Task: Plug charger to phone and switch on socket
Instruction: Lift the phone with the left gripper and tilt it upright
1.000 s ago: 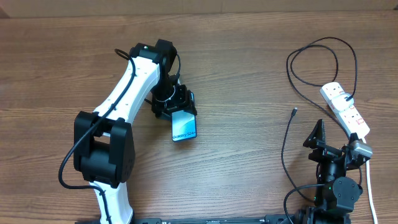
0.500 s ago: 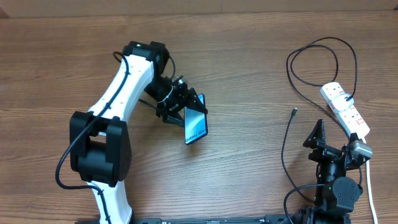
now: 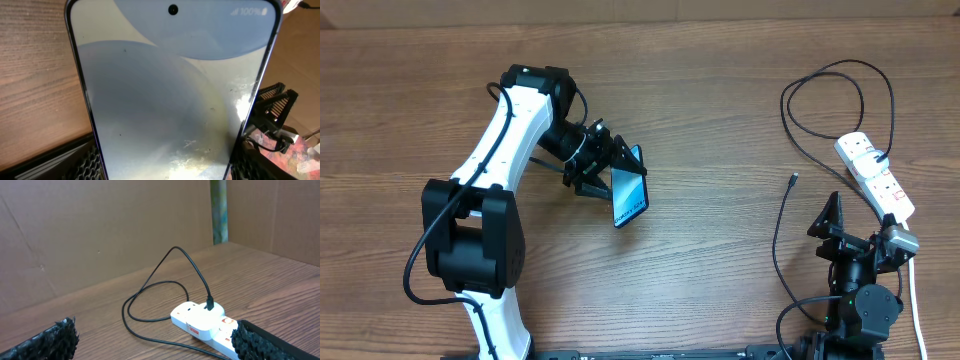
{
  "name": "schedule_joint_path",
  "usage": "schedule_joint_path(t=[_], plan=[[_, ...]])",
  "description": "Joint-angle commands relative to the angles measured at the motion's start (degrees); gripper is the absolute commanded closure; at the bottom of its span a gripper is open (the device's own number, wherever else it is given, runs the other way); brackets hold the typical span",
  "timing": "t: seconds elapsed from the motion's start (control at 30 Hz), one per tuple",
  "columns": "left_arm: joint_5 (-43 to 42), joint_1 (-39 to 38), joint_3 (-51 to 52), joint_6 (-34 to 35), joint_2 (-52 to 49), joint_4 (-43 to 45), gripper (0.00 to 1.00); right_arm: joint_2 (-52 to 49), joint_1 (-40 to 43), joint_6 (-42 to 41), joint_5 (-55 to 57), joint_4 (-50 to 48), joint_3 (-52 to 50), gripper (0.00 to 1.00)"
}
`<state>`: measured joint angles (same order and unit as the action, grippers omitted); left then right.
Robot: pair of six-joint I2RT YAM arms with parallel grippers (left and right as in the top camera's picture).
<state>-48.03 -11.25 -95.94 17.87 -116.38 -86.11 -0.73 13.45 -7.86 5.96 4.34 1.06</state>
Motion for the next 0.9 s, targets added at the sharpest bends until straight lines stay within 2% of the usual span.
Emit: schedule_joint_path(t=[0.0,0.33,0.6,0.73,0.87], plan=[[-3.04,0.02,-1.68,-2.71,-0.17,-1.18,0.58,0.55,-0.26,0.66,-0.28,-0.24,-0.61,0.0],[-1.46,0.02,-1.68,-3.1,-0.17,-0.9,0.61,0.55,-0.26,0.66,-0.28,-0.24,-0.61,0.0],[12.46,-0.7,-1.68,-1.92,-0.17,5.07,0.61,0.55,-0.26,0.66,-0.28,-0.24,-0.61,0.0],[19.82,-1.44,-1.66,0.85,-0.2,7.13,0.61,0.55,-0.26,0.66,-0.28,-0.24,-0.61,0.0],[21.59,-2.05,-1.66,0.98,-0.2,7.32,0.61,0.55,-0.26,0.66,-0.28,-0.24,-0.61,0.0]])
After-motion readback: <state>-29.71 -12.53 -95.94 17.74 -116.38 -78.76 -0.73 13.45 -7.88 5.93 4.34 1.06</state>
